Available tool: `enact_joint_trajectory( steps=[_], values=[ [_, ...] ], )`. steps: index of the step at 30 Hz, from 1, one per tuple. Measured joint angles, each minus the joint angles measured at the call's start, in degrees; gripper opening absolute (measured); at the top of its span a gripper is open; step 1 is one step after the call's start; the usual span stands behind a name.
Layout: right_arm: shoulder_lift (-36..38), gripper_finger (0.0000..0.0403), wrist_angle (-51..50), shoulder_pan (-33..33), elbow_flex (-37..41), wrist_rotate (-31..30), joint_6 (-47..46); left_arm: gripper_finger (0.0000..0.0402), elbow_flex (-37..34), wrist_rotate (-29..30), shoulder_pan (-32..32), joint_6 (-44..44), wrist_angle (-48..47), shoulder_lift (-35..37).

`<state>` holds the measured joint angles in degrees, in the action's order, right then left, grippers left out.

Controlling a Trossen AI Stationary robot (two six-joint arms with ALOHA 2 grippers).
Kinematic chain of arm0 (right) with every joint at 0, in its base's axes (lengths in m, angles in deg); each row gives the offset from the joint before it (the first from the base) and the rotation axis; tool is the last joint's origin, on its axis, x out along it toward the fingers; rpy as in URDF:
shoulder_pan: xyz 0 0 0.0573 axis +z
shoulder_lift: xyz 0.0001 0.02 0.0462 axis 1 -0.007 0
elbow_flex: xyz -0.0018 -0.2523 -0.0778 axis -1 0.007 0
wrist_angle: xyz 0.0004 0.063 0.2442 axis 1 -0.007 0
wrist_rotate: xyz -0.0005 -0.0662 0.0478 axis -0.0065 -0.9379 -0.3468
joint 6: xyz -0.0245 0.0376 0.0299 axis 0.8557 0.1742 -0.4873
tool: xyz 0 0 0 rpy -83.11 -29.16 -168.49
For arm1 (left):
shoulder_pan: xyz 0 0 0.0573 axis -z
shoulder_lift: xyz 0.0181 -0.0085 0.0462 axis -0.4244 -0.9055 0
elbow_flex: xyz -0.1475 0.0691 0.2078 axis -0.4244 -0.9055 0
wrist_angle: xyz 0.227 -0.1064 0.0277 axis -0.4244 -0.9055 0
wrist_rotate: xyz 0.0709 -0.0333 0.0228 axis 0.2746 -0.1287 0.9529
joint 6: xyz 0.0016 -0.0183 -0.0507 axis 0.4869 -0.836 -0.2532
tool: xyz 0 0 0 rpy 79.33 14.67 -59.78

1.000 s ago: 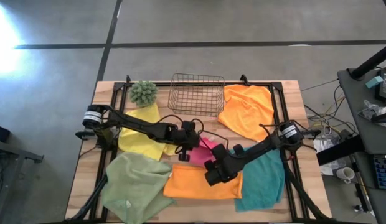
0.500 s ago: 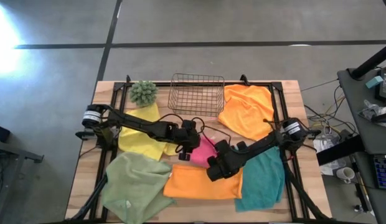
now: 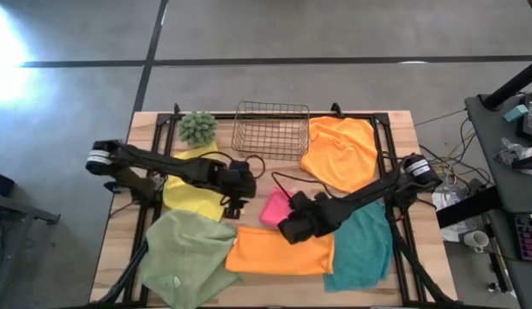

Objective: Fold microfiber towels
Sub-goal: Fold the pink microfiber towel

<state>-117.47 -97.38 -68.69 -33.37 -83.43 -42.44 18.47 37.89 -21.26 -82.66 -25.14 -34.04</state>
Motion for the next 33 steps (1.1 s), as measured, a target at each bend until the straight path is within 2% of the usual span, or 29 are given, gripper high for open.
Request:
enact_joint_trajectory(
  steps=[7,17,24,27,29,33],
  values=[
    [-0.59,0.0127,11.41,-2.00,5.99,6.40,1.34,0.0177,-5.92,-0.09,0.00,-4.84,1.06,8.29],
    [-1.05,0.0121,16.07,-8.82,10.93,13.18,5.08,0.0177,-9.55,-0.03,0.00,-4.97,2.00,13.00],
    [-1.09,0.0109,17.09,-12.98,13.62,12.43,6.30,0.0177,-9.56,0.02,0.00,-4.80,1.92,12.61],
    [-1.09,0.0102,17.52,-14.95,14.28,8.39,8.01,0.0177,-9.58,0.02,0.00,-4.62,1.93,12.50],
    [-1.09,0.0097,18.64,-16.17,14.22,6.61,9.64,0.0177,-9.58,0.02,0.00,-4.37,2.08,12.50],
    [-1.09,0.0086,19.90,-17.55,12.60,6.79,15.51,0.0177,-9.58,0.04,0.00,-4.32,2.05,12.50]
  ],
)
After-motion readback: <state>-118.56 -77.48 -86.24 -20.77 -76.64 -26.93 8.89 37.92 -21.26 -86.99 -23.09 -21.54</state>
